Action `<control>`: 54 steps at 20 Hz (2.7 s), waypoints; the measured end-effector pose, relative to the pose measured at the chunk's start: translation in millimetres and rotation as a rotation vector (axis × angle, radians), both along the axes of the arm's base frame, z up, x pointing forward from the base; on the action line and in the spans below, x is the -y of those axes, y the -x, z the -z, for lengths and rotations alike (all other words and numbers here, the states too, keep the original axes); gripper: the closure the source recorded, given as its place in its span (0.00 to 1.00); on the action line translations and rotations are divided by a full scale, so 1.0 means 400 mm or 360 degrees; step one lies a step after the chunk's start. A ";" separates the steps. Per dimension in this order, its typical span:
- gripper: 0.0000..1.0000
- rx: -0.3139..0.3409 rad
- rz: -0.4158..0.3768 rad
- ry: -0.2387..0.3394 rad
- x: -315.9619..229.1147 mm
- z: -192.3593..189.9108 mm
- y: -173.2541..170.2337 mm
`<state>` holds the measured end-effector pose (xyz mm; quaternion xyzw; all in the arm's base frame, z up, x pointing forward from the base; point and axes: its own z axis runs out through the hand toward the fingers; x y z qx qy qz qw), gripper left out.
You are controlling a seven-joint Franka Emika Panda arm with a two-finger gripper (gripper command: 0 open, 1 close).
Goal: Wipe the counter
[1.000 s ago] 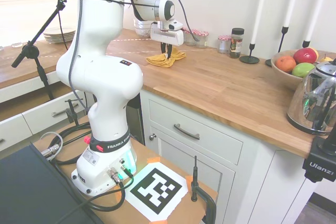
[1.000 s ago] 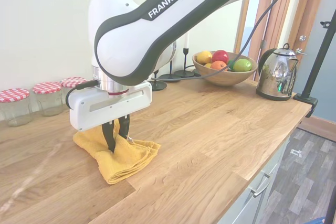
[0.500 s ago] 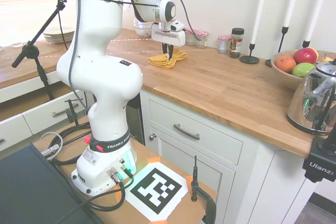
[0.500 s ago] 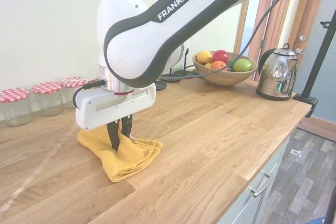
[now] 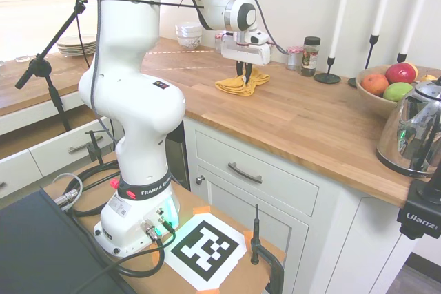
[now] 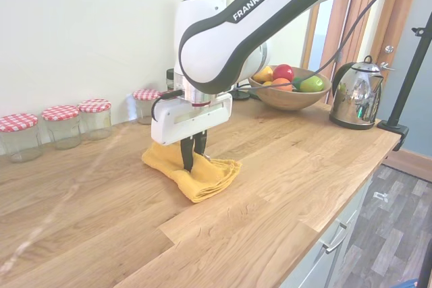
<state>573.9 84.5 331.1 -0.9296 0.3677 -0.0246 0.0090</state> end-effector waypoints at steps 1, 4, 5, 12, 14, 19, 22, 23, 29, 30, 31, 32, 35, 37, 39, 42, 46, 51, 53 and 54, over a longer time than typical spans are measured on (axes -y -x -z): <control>1.00 -0.0002 -0.0001 0.0001 0.037 0.000 -0.001; 1.00 -0.0006 0.0004 0.0004 0.148 -0.001 -0.004; 1.00 -0.0007 0.0004 0.0002 0.181 -0.001 -0.004; 1.00 -0.0012 0.0017 0.0012 0.409 -0.002 0.011; 1.00 -0.0014 0.0030 0.0013 0.481 -0.003 0.023; 1.00 -0.0030 0.0053 0.0008 0.612 -0.004 0.049; 1.00 -0.0037 0.0063 0.0001 0.667 -0.006 0.058; 1.00 -0.0036 0.0065 0.0001 0.685 -0.006 0.062; 1.00 -0.0029 0.0090 -0.0008 0.763 -0.005 0.077; 1.00 -0.0028 0.0091 -0.0010 0.765 -0.004 0.078; 1.00 -0.0028 0.0091 -0.0013 0.766 -0.004 0.078; 1.00 -0.0027 0.0092 -0.0015 0.767 -0.003 0.078; 1.00 -0.0025 0.0094 -0.0021 0.767 -0.003 0.078; 1.00 -0.0025 0.0092 -0.0021 0.766 -0.003 0.078; 1.00 -0.0024 0.0081 -0.0020 0.757 -0.002 0.075; 1.00 -0.0019 0.0065 -0.0019 0.714 -0.001 0.064; 1.00 0.0006 0.0058 -0.0006 0.592 0.000 0.061; 1.00 0.0026 0.0031 0.0008 0.353 0.004 0.075; 1.00 0.0032 0.0019 0.0004 0.252 0.005 0.081; 1.00 0.0036 0.0013 0.0003 0.202 0.006 0.083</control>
